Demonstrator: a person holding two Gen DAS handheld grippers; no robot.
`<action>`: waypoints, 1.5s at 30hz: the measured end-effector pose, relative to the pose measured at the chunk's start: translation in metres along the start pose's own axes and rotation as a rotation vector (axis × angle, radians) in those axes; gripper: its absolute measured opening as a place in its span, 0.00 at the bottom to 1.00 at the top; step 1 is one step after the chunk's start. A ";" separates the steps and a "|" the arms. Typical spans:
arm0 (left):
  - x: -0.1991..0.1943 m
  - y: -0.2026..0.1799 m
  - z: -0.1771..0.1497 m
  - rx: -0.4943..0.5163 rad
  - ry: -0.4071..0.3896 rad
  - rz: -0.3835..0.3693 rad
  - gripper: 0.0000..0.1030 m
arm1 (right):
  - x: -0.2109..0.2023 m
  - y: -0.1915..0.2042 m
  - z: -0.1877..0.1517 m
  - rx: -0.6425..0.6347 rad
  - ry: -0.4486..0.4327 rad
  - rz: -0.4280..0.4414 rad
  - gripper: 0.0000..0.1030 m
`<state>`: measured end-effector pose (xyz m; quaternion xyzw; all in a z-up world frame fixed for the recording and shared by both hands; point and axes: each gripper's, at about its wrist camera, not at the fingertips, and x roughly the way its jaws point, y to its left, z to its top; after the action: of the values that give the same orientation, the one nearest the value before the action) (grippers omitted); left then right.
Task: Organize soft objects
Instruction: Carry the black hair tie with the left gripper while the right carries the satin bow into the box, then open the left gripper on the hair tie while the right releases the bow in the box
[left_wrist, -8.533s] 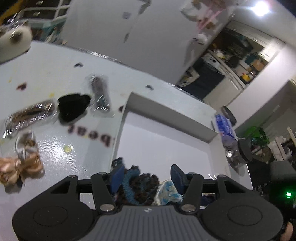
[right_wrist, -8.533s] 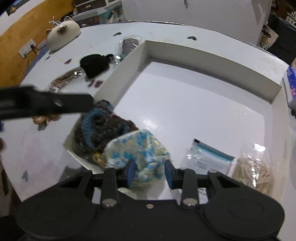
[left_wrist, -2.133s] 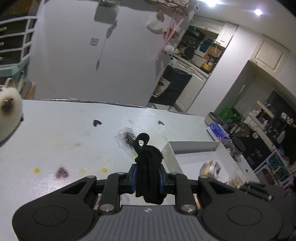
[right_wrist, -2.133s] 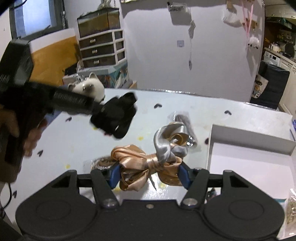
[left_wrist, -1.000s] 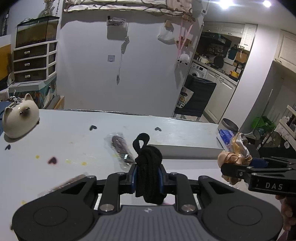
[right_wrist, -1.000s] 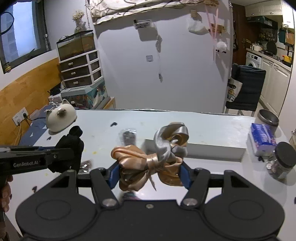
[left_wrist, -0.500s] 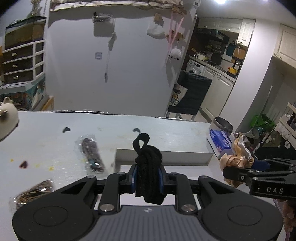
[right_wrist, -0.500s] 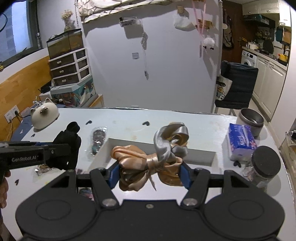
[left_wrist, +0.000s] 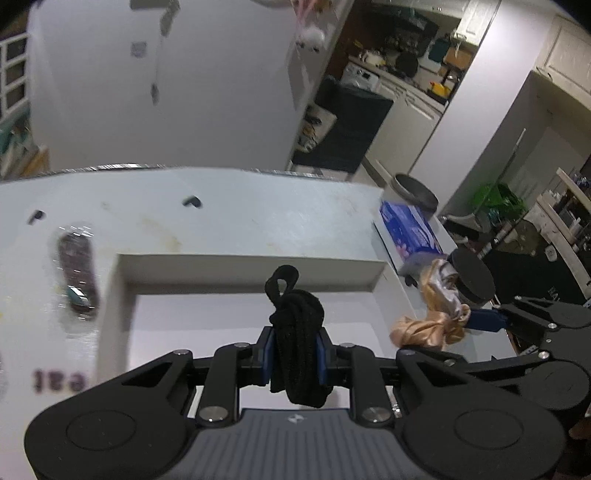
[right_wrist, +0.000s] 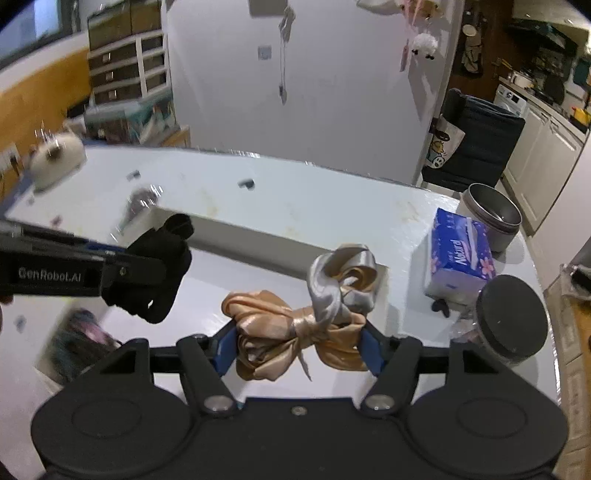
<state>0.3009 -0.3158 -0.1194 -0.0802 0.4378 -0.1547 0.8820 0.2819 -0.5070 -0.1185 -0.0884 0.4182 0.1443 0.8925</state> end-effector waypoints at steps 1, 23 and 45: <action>0.008 -0.001 0.001 -0.002 0.011 -0.005 0.23 | 0.005 -0.002 0.000 -0.018 0.009 -0.005 0.66; 0.106 -0.007 0.012 -0.095 0.166 -0.096 0.25 | 0.047 -0.022 -0.009 -0.113 0.055 0.044 0.82; 0.037 -0.019 0.010 -0.011 0.073 -0.070 0.81 | -0.014 -0.046 -0.027 0.288 -0.030 0.019 0.67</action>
<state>0.3264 -0.3465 -0.1357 -0.0946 0.4673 -0.1857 0.8592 0.2695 -0.5604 -0.1231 0.0469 0.4218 0.0927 0.9007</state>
